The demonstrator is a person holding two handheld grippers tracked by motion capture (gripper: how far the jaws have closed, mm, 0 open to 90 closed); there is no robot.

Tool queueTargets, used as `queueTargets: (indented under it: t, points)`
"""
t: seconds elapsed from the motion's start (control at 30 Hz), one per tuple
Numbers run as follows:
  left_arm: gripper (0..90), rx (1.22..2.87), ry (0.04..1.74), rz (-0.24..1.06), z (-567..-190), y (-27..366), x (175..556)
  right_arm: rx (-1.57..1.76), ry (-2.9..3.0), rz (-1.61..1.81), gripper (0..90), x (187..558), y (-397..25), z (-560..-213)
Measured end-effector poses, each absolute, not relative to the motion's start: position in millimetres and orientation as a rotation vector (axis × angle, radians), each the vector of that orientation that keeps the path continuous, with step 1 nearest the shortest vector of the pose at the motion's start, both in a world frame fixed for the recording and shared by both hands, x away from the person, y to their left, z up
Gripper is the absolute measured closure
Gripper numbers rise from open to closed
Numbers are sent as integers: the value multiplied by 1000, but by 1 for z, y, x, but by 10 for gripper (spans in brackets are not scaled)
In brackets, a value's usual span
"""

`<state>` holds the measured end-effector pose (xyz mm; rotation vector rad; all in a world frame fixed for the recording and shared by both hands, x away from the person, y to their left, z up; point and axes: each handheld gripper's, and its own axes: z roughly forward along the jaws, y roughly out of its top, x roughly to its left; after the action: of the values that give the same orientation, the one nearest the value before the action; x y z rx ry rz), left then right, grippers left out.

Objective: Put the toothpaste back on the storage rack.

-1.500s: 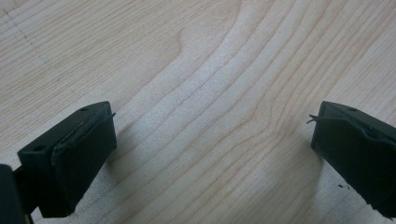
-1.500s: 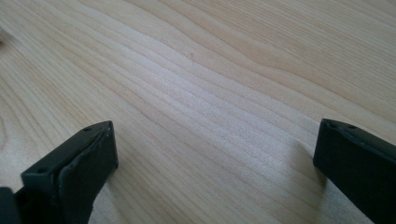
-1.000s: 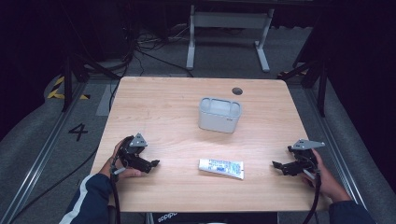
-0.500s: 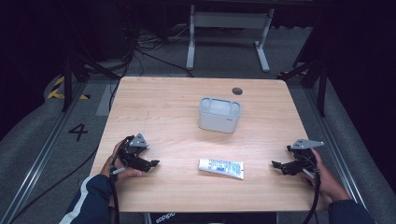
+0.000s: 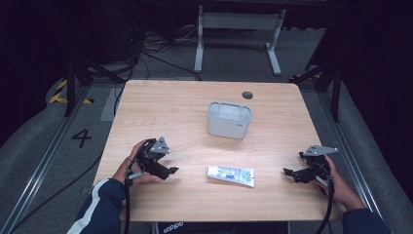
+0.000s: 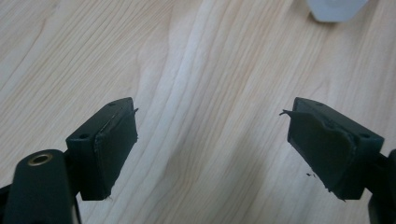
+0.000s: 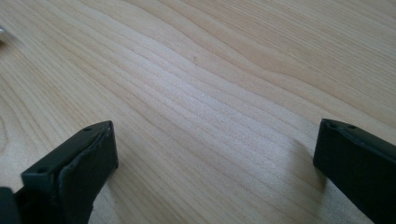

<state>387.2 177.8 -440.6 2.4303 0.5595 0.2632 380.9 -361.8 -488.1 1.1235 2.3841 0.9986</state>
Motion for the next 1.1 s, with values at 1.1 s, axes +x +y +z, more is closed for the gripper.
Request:
queueTargets:
  t: [1.1]
  points:
    - [172, 2687, 123, 190, -417, 47, 388, 1126, 2382, 998, 0, 381, -362, -488]
